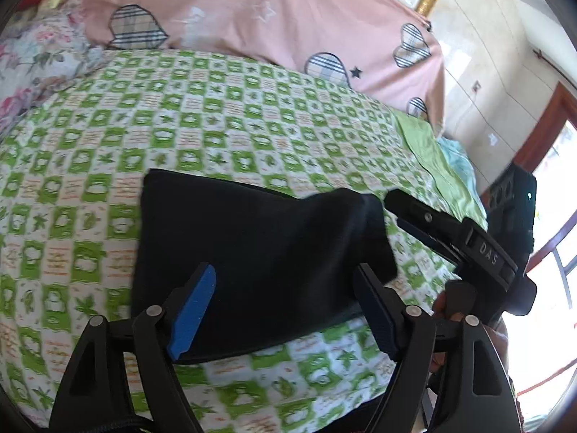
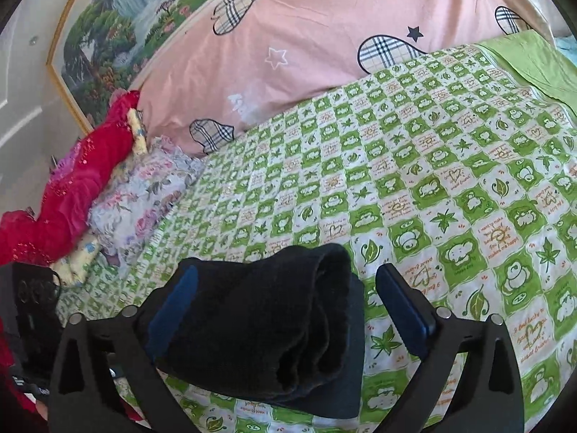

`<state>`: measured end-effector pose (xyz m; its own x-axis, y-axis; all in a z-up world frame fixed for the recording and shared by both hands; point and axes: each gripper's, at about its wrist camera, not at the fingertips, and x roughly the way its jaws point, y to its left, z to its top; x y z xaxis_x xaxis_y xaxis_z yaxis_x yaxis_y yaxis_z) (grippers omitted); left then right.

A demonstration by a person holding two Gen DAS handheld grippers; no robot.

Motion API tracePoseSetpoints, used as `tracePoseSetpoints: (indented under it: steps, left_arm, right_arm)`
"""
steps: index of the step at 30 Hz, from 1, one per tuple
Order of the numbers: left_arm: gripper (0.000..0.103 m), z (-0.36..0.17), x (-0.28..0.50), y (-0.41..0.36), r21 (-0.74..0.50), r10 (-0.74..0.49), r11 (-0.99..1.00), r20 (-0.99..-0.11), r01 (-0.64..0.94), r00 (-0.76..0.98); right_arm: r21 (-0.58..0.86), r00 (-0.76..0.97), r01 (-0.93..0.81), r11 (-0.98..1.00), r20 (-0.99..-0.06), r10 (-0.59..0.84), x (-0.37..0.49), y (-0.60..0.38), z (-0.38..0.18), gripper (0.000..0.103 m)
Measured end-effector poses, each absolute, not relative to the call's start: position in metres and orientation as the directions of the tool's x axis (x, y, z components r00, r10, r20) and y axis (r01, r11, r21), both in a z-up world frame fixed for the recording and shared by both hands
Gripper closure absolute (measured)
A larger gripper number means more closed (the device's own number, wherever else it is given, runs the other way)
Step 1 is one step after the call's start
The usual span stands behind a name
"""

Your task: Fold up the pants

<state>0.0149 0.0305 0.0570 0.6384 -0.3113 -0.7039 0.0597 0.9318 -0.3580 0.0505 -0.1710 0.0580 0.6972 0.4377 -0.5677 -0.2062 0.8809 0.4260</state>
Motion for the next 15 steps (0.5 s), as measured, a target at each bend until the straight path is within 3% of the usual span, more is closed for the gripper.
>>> tracePoseSetpoints:
  steps: [7, 15]
  left_arm:
    - [0.023, 0.045, 0.017, 0.079, -0.405, -0.27, 0.912, -0.715, -0.067, 0.645]
    - [0.023, 0.031, 0.024, 0.106, -0.437, -0.263, 0.889, -0.728, -0.133, 0.634]
  right_arm:
    - [0.452, 0.681, -0.098, 0.887, -0.619, 0.39, 0.057, -0.167, 0.048, 0.001]
    - [0.447, 0.671, -0.096, 0.889, -0.631, 0.389, 0.061, -0.156, 0.041, 0.001]
